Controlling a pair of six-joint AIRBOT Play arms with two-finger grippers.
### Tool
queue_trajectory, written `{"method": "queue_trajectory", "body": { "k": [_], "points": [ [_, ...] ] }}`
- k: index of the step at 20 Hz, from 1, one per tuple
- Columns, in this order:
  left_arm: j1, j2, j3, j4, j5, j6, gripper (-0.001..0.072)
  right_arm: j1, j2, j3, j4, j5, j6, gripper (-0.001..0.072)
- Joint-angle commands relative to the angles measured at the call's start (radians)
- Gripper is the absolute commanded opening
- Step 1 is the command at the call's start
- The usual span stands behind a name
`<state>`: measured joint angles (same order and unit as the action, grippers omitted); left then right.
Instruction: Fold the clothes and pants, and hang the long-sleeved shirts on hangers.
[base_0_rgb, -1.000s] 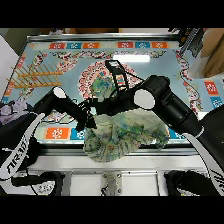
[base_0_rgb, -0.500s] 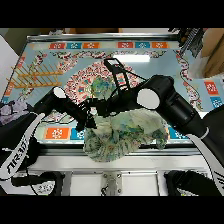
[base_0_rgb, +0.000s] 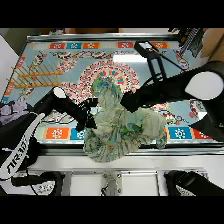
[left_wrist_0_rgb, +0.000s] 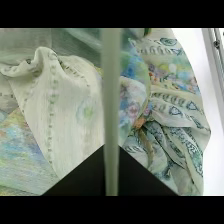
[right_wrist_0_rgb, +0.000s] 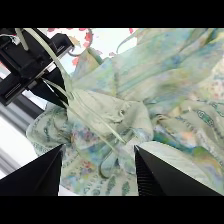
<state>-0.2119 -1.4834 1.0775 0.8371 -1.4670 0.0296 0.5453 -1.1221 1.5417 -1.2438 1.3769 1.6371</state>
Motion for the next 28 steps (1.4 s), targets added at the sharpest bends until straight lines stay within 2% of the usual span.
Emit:
{"method": "queue_trajectory", "body": {
  "k": [1,4,9,12,16,19,23,28],
  "points": [
    [0.000,0.000,0.000,0.001,-0.002,0.000,0.0010,-0.048,0.001,0.000,0.154,0.034,-0.111,0.0487],
    [0.000,0.000,0.000,0.001,-0.008,0.000,0.0010,0.010,-0.059,-0.001,0.174,-0.043,-0.124,0.0487],
    [0.000,0.000,0.000,0.001,-0.022,0.000,0.0010,0.124,-0.166,0.000,0.343,-0.220,-0.195,0.0487],
    [0.000,0.000,0.000,0.000,-0.022,0.000,0.0010,0.151,-0.211,0.000,0.362,-0.215,-0.206,0.0487],
    [0.000,0.000,0.000,0.001,-0.023,0.000,0.0010,0.138,-0.172,0.000,0.374,-0.179,-0.280,0.0487],
    [0.000,0.000,0.000,0.001,-0.026,0.000,0.0010,0.073,-0.079,0.000,0.317,-0.039,-0.279,0.0486],
    [0.000,0.000,0.000,0.001,-0.026,0.000,0.0010,-0.045,0.063,-0.027,0.213,0.050,-0.272,0.0487],
    [0.000,0.000,0.000,0.001,-0.026,0.000,0.0010,-0.171,0.165,-0.133,-0.044,0.117,-0.194,0.0487]
  ]
}}
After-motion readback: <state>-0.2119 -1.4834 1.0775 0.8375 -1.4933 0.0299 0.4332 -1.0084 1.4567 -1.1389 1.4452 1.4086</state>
